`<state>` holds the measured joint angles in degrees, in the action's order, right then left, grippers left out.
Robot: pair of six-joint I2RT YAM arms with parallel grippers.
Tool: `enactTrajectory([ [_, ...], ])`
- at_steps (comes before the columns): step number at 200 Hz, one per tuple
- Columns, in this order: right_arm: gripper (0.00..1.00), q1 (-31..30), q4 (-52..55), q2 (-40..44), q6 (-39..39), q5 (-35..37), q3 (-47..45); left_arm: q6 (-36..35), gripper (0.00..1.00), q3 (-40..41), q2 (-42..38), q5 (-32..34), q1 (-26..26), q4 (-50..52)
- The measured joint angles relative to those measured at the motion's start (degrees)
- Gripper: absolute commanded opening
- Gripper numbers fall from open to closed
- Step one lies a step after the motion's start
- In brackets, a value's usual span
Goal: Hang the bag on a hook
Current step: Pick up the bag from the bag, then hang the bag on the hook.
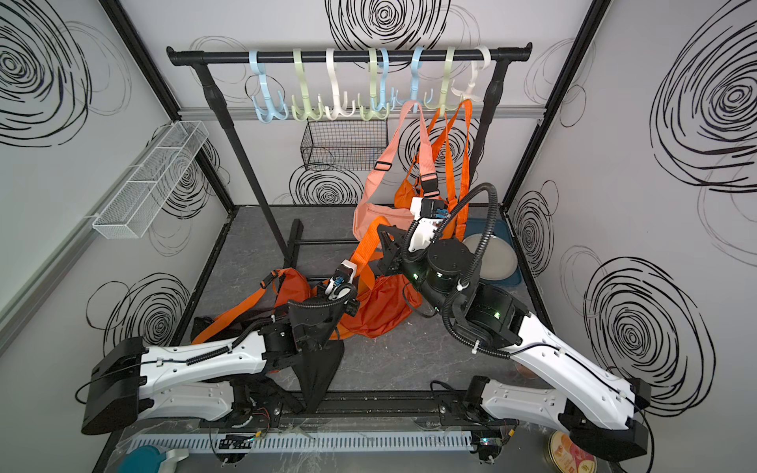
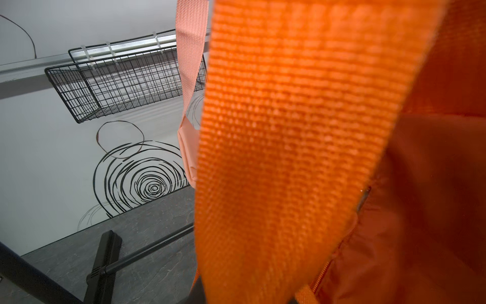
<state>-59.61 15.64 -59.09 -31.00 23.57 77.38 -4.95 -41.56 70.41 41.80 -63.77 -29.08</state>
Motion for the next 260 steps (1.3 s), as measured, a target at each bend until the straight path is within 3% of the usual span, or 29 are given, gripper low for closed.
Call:
enactTrajectory([
  [33,0.0,-0.02,0.0,0.0,0.5,0.72,0.0,-0.37,0.0,-0.02,-1.33,-0.74,-0.09,1.18],
  [79,0.0,1.31,-2.1,-0.11,3.48,2.54,0.57,-0.42,0.0,-3.34,-5.01,-2.19,-0.31,6.05],
  [108,0.0,6.54,-2.69,-3.5,4.59,-0.85,6.82,-0.46,0.0,-15.19,-2.56,-5.46,1.03,11.76],
  [156,0.0,16.46,-3.21,-13.86,7.1,-9.88,23.56,1.14,0.0,-38.12,4.7,-13.44,8.11,19.23],
  [226,0.0,27.15,3.06,-37.57,8.98,-24.35,61.83,3.96,0.0,-64.48,20.65,-25.38,14.49,28.68],
  [260,0.0,32.0,3.87,-42.16,6.97,-29.92,66.86,5.01,0.0,-74.88,28.13,-29.62,16.15,33.33],
])
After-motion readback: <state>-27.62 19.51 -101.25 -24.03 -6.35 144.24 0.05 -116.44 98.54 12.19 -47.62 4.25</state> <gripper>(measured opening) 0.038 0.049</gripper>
